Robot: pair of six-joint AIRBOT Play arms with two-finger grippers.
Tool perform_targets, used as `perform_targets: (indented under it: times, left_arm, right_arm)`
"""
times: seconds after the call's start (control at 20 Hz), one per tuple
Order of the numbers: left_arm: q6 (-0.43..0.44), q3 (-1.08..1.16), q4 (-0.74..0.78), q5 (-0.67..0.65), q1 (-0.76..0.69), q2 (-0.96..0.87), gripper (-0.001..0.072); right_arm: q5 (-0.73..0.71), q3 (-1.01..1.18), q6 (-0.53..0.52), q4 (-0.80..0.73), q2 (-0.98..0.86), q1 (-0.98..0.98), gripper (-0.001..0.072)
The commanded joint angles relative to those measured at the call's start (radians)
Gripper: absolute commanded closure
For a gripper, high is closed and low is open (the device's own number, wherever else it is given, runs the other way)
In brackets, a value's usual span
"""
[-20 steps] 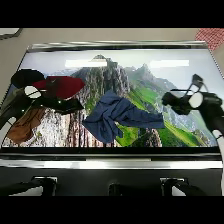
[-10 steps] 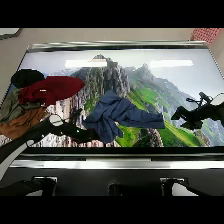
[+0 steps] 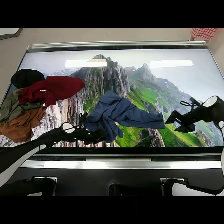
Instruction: Fold the shirts.
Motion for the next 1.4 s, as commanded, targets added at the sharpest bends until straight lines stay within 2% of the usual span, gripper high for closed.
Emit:
perform_targets:
  times: [0.0,0.1,0.2,0.3,0.35,0.4,0.45,0.55,0.65,0.75,0.9,1.0,1.05,1.15,1.25,1.35]
  left_arm:
    - [-0.007,0.008,-0.026,0.036,-0.001,0.001,0.0677]
    - [0.037,0.017,-0.025,0.011,0.003,0.020,0.0678]
    - [0.044,0.018,-0.025,0.013,0.003,0.053,0.0678]
    - [0.059,0.018,-0.025,0.018,0.003,0.085,0.0678]
    - [0.066,0.018,-0.025,0.020,0.005,0.101,0.0678]
    - [0.087,0.023,-0.021,0.020,0.010,0.124,0.0679]
    - [0.109,0.037,-0.004,0.020,0.021,0.157,0.0679]
    - [0.109,0.098,0.098,0.020,0.066,0.247,0.0680]
    - [0.094,0.215,0.210,0.020,0.155,0.371,0.0680]
    - [0.055,0.386,0.254,0.032,0.290,0.499,0.0680]
    - [0.053,0.651,0.261,0.096,0.512,0.642,0.0680]
    - [0.053,0.765,0.268,0.084,0.656,0.702,0.0680]
    - [0.051,0.792,0.268,0.060,0.715,0.726,0.0680]
    - [0.005,0.797,0.275,-0.002,0.806,0.764,0.0680]
    - [-0.038,0.797,0.274,-0.053,0.868,0.783,0.0680]
    - [-0.037,0.798,0.275,-0.034,0.877,0.797,0.0680]
  right_arm:
    - [-0.095,-0.018,-0.023,0.007,-0.047,0.051,0.0022]
    - [-0.135,-0.018,0.001,0.042,-0.077,0.055,0.0049]
    - [-0.145,-0.018,-0.014,0.107,-0.104,0.055,0.0060]
    - [-0.148,-0.018,-0.023,0.142,-0.121,0.057,0.0197]
    - [-0.147,-0.018,-0.023,0.157,-0.127,0.057,0.0334]
    - [-0.153,-0.018,-0.023,0.165,-0.129,0.057,0.0606]
    - [-0.142,-0.010,-0.030,0.164,-0.122,0.057,0.0673]
    - [-0.133,0.035,-0.092,0.154,-0.070,0.054,0.0674]
    - [-0.172,0.126,-0.096,0.101,0.045,0.054,0.0674]
    - [-0.276,0.251,-0.096,0.047,0.204,0.054,0.0674]
    - [-0.518,0.414,-0.094,-0.066,0.474,0.054,0.0674]
    - [-0.626,0.443,-0.051,-0.143,0.625,0.054,0.0674]
    - [-0.630,0.443,-0.010,-0.177,0.690,0.054,0.0674]
    - [-0.548,0.443,0.034,-0.214,0.772,0.054,0.0674]
    - [-0.469,0.443,0.034,-0.227,0.816,0.054,0.0674]
    - [-0.433,0.443,0.034,-0.230,0.842,0.054,0.0673]
